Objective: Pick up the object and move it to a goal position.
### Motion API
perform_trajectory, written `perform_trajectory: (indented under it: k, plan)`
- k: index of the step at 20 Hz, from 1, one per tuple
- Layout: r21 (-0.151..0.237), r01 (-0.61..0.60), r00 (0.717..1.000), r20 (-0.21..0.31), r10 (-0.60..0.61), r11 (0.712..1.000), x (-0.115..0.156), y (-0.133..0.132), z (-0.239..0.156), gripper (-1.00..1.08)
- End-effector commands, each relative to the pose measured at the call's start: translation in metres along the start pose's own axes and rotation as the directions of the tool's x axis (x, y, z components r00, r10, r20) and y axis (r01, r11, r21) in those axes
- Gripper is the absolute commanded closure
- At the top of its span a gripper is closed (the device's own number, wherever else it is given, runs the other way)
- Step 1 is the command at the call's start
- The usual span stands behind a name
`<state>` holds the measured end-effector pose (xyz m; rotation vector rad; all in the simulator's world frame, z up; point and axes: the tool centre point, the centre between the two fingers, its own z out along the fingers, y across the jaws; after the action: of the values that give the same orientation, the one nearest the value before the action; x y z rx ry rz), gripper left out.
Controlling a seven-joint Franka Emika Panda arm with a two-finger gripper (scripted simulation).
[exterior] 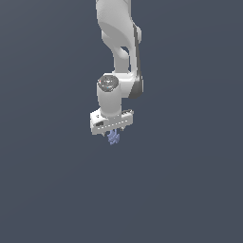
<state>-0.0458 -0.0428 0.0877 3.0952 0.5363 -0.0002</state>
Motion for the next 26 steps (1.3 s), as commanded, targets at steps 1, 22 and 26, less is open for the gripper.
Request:
perform_trajectory:
  k: [1,22,26]
  plan:
    - [0.000,0.001,1.000,0.001,-0.001,1.000,0.000,0.000,0.006,-0.92]
    - [0.000,0.004,1.000,0.000,-0.004,1.000,-0.001,0.000,0.048,1.08]
    - [-0.001,0.004,1.000,-0.002,-0.004,1.000,0.000,0.000,0.047,1.08]
